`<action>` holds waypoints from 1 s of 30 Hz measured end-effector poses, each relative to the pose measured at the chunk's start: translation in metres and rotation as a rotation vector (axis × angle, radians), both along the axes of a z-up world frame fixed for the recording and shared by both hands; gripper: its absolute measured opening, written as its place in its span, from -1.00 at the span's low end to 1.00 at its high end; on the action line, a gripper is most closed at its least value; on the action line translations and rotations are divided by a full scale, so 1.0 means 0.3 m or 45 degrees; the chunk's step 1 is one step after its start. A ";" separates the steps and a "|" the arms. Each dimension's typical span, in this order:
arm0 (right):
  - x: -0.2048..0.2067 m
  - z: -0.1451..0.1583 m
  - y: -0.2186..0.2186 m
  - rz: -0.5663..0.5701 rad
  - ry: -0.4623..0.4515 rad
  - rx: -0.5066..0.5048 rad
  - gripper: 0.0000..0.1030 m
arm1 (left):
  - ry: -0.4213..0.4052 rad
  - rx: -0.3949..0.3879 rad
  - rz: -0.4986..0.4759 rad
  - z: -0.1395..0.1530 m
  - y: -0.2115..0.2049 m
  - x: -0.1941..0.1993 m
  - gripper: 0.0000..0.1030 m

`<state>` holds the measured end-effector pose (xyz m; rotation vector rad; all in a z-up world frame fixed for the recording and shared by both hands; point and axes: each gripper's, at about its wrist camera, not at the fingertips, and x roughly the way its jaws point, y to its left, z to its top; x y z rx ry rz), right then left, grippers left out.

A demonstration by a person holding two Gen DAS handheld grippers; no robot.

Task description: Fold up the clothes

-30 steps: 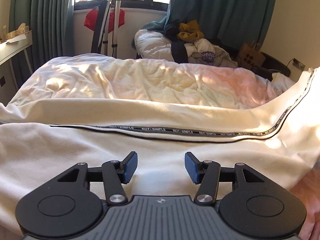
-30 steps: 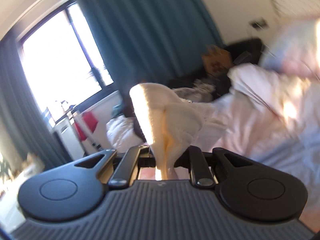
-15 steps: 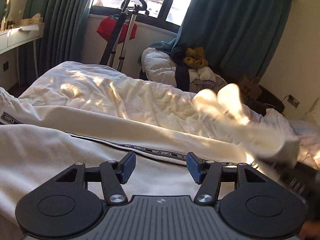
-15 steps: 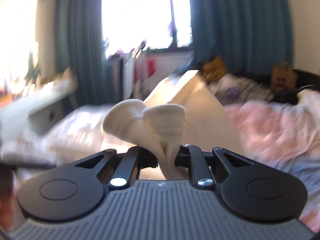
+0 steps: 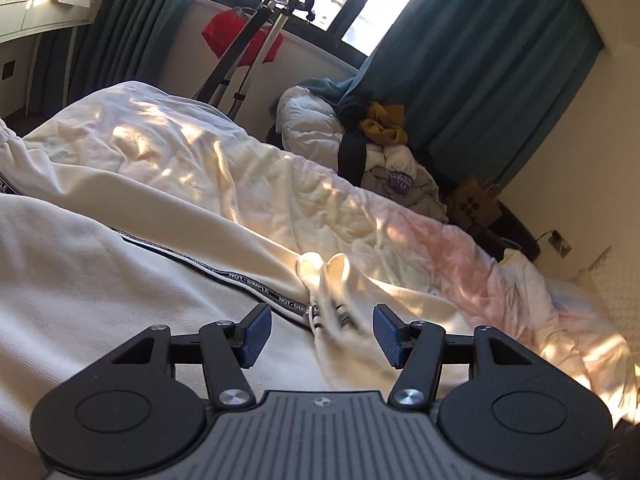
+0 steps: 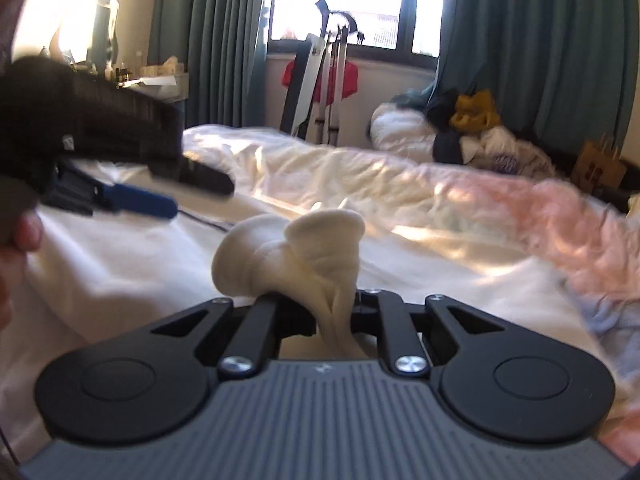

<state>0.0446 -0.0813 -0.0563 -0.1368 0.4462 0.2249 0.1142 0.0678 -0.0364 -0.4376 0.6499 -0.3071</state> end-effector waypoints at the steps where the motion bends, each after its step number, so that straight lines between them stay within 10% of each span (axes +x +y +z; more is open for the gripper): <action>1: 0.002 -0.002 0.002 0.008 -0.011 0.011 -0.72 | -0.002 -0.003 0.009 -0.001 0.004 -0.001 0.15; 10: 0.026 -0.026 0.022 0.087 -0.096 0.107 -0.71 | -0.030 -0.037 0.071 0.010 0.015 -0.019 0.15; 21: 0.091 -0.107 0.040 0.209 0.105 0.187 -0.68 | 0.002 0.088 0.109 0.008 0.013 -0.028 0.17; 30: 0.033 -0.043 0.033 0.223 0.129 0.243 -0.21 | -0.033 0.061 0.207 0.026 0.058 -0.084 0.18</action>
